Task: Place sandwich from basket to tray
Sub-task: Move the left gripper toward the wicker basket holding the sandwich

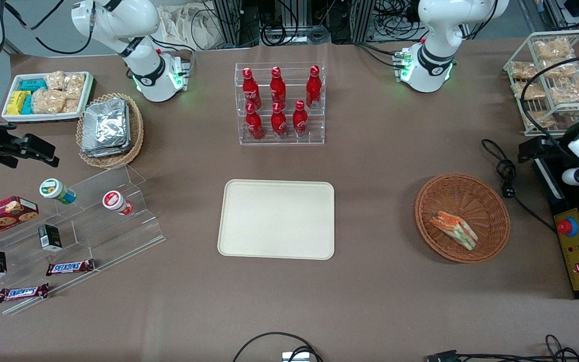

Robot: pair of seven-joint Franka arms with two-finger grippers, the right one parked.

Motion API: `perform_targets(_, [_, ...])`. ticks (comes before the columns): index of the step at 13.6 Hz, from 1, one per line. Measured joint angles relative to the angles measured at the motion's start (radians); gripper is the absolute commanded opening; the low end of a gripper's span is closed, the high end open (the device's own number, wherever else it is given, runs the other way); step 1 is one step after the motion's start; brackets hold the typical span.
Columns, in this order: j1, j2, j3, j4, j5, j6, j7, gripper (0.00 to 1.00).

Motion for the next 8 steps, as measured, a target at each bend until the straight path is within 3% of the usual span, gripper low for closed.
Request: perform_targets(8, [0.032, 0.041, 0.026, 0.015, 0.005, -0.018, -0.033, 1.0])
